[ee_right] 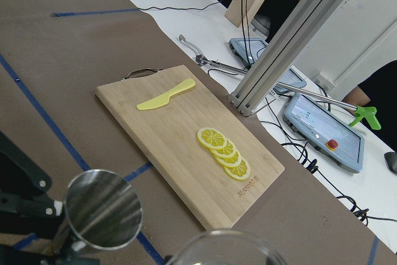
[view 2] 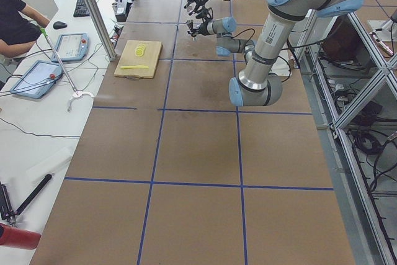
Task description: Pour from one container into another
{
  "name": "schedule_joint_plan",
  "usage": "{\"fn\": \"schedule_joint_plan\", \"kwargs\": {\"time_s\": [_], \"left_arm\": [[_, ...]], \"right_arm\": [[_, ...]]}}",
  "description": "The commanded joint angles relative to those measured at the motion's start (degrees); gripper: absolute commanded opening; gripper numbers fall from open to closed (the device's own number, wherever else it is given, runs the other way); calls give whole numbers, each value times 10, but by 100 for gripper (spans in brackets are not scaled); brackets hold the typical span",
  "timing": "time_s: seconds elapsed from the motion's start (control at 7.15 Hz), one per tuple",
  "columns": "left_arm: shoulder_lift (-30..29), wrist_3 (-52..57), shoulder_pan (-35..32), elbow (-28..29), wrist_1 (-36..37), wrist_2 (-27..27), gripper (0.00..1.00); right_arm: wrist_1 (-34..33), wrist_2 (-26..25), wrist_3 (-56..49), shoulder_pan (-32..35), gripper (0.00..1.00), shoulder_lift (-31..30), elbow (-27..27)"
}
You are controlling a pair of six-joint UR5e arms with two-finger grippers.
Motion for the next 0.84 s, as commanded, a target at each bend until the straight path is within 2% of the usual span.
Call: {"fn": "schedule_joint_plan", "kwargs": {"time_s": [0.0, 0.7], "left_arm": [[-1, 0, -2, 4, 0, -4, 0], [-8, 0, 0, 7, 0, -15, 0]], "right_arm": [[-6, -2, -9, -4, 0, 9, 0], [-23, -10, -60, 5, 0, 24, 0]]}}
